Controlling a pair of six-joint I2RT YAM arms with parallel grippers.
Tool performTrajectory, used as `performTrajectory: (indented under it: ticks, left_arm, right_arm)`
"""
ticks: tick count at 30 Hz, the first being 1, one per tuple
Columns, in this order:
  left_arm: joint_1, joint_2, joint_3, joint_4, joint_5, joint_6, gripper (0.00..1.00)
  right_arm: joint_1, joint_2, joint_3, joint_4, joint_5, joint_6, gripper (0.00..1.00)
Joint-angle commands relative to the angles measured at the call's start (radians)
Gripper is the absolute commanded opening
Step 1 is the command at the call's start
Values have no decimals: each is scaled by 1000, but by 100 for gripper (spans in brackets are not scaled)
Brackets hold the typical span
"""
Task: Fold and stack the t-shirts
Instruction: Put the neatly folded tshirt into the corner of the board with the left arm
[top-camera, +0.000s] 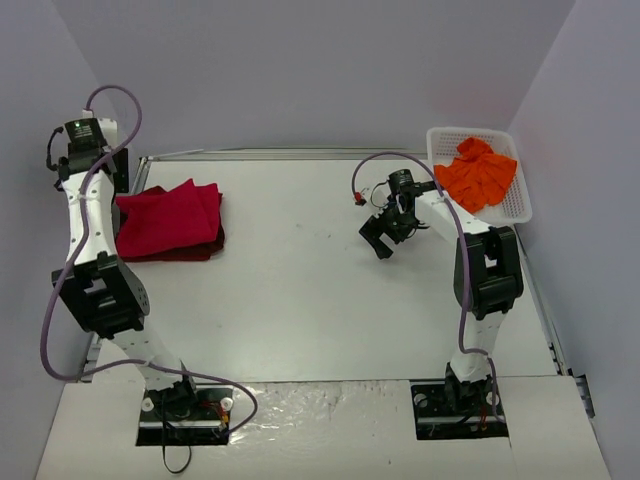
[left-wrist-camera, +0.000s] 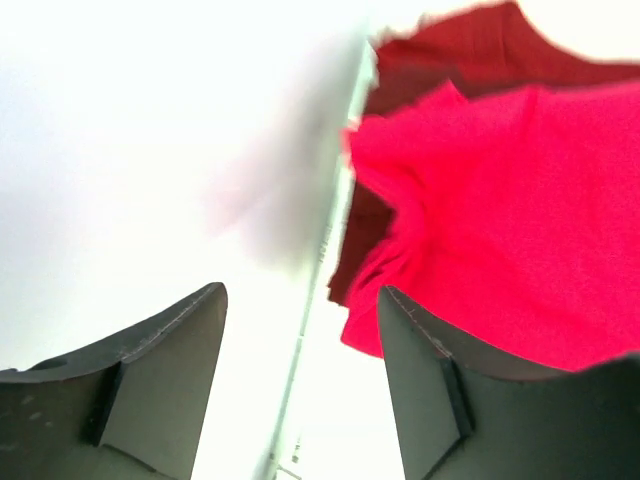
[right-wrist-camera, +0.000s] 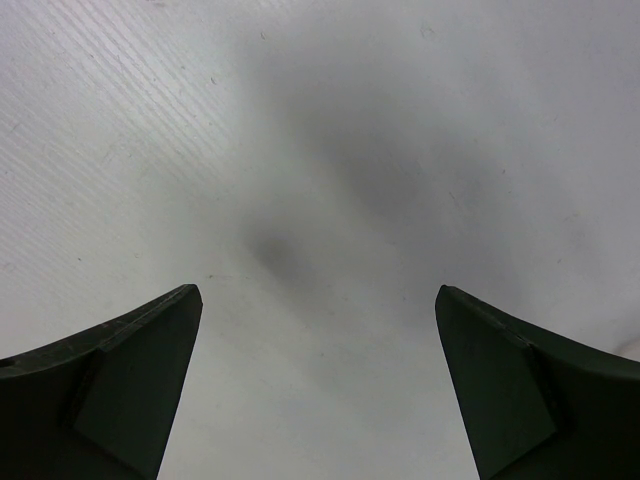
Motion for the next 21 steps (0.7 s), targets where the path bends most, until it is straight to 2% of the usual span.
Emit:
performTrajectory:
  ticks: [1,5,9,15,21]
  left_arm:
    - [-9,-136,7,28,-47,25,61]
    - [-12,-162,-67,40,23,-12,64]
    - [-12,-107,-121,77,176,-63,64]
    - [-12,11,-110,111,337,-130,60]
    - [-14,108,-78,120,410,-167,59]
  right_arm:
    - [-8,-15,-6,-36,4,-7,100]
    - [-8,-8,-10,-34,9,-10,100]
    - [-8,-1,-10,-34,12,-10,100]
    - [-37,8,-12,-33,7,-13,100]
    - [-65,22,-9,-36,-8,-5,100]
